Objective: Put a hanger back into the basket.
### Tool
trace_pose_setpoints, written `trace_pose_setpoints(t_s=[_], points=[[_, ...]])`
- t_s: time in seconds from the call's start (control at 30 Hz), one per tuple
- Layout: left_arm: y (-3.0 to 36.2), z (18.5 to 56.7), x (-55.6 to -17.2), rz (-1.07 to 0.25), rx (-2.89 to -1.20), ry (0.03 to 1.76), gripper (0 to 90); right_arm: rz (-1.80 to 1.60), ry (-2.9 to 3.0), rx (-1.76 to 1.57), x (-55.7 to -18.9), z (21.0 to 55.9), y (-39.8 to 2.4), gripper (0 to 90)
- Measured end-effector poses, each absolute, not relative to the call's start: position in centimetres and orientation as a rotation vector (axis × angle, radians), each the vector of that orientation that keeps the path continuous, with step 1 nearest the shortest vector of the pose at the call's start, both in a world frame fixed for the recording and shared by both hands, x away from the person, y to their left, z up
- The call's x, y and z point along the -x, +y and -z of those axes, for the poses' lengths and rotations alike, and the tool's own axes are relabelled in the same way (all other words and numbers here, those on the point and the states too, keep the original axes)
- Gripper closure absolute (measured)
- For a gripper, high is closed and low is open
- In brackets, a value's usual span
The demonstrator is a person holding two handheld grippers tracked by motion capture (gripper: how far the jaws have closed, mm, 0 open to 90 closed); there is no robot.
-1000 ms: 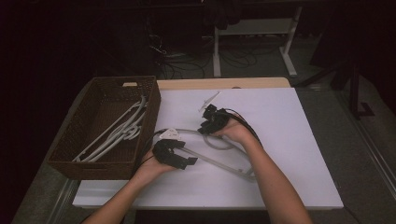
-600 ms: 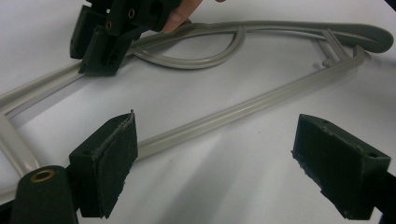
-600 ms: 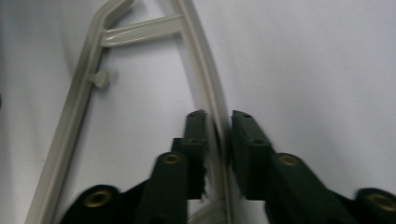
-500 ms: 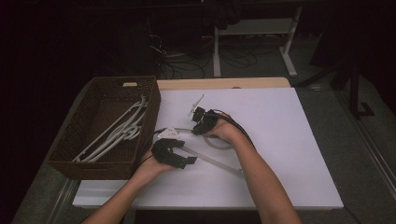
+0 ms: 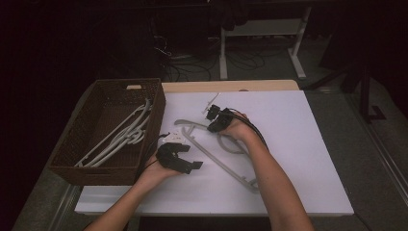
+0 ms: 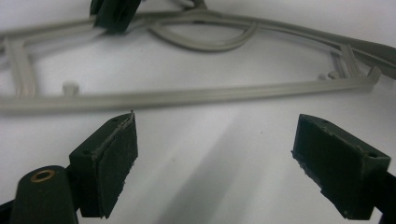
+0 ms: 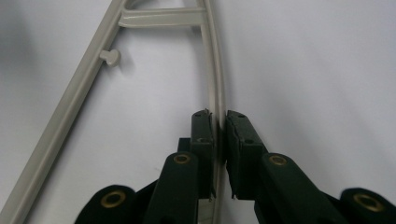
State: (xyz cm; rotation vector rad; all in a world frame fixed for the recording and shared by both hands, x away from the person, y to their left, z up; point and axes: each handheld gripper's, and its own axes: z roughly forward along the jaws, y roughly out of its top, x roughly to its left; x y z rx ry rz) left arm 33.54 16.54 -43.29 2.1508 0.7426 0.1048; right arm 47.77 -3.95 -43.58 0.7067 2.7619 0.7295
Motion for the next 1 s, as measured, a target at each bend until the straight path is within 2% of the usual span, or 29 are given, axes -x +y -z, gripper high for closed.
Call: trace_pose_setpoints(t_s=[0.37,0.7,0.73,0.83,0.9,1.0], points=[[16.4,43.4,-33.5,-0.1,-2.154,0.744,14.1,-0.675,2.584,-1.063,-50.2,43.4,-10.6,80.7],[16.4,43.5,-33.5,-0.1,-2.162,0.741,14.2,-0.613,2.45,-1.3,-51.0,44.1,-15.7,80.3],[16.3,43.5,-33.5,-0.1,-2.163,0.741,14.2,-0.62,2.45,-1.309,-51.0,44.1,-15.9,79.5],[16.3,43.5,-33.5,-0.098,-2.165,0.741,14.2,-0.691,2.42,-1.32,-50.7,43.6,-16.4,67.0],[16.3,43.5,-33.5,-0.095,-2.164,0.742,14.2,-0.729,2.409,-1.31,-50.2,43.1,-16.7,67.8],[16.4,43.5,-33.5,-0.095,-2.164,0.743,14.2,-0.803,2.396,-1.293,-48.6,41.9,-17.9,75.6]])
